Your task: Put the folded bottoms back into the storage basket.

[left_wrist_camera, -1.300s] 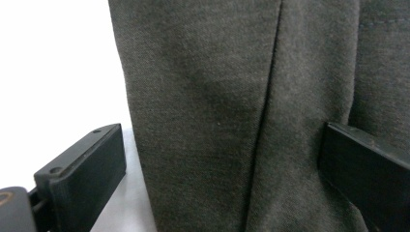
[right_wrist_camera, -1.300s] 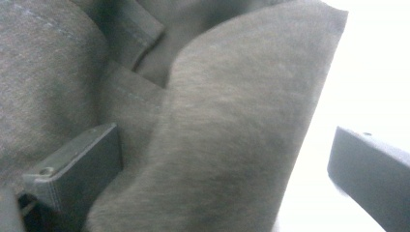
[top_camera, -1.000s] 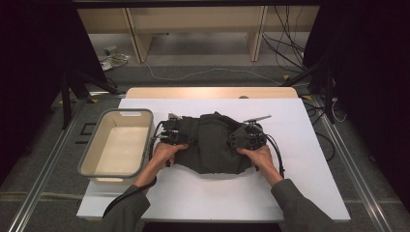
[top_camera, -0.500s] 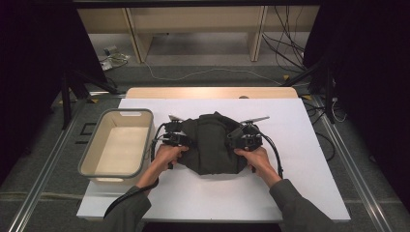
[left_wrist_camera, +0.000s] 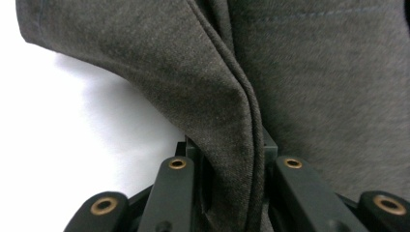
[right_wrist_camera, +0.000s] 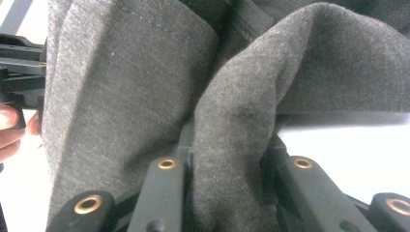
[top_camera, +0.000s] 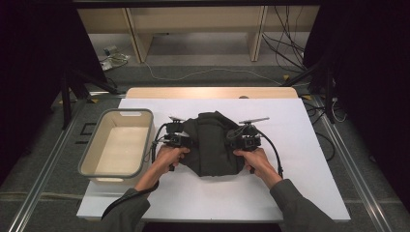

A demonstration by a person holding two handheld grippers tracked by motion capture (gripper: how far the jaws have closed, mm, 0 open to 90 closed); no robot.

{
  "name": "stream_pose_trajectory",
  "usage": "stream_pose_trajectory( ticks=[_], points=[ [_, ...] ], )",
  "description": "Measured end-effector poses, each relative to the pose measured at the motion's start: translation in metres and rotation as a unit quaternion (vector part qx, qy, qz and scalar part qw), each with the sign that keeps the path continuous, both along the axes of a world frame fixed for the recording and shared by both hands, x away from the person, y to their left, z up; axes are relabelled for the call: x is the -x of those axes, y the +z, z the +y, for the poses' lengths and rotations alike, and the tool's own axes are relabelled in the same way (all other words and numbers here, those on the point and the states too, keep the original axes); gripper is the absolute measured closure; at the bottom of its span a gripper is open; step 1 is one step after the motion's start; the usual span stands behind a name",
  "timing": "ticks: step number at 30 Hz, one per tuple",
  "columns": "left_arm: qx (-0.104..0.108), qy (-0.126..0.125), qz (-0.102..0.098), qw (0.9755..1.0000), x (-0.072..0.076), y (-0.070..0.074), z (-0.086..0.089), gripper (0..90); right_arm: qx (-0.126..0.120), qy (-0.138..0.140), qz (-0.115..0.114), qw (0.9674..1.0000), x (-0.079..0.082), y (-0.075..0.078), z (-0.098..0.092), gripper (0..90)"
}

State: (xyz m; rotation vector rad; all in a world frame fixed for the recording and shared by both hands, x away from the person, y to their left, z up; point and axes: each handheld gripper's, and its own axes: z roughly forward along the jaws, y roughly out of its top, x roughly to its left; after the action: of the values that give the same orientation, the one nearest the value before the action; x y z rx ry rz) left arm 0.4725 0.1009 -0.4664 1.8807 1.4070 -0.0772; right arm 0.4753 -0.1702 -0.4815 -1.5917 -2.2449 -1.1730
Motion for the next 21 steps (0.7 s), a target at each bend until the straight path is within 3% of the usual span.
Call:
stream_pose_trajectory(
  ticks=[10, 13, 21],
  points=[
    [0.017, -0.016, -0.03, 0.9993, 0.012, 0.026, 0.004, 76.9, -0.037, 0.005, -0.019, 0.9991, 0.006, 0.014, 0.001, 73.6],
    [0.021, -0.019, -0.047, 0.9985, 0.017, 0.04, 0.01, 76.9, -0.05, 0.006, -0.03, 0.9983, 0.01, 0.025, 0.003, 73.6],
    [0.022, -0.022, -0.067, 0.9972, 0.023, 0.057, 0.018, 76.8, -0.067, 0.006, -0.05, 0.9965, 0.016, 0.041, 0.008, 73.4]
  ],
)
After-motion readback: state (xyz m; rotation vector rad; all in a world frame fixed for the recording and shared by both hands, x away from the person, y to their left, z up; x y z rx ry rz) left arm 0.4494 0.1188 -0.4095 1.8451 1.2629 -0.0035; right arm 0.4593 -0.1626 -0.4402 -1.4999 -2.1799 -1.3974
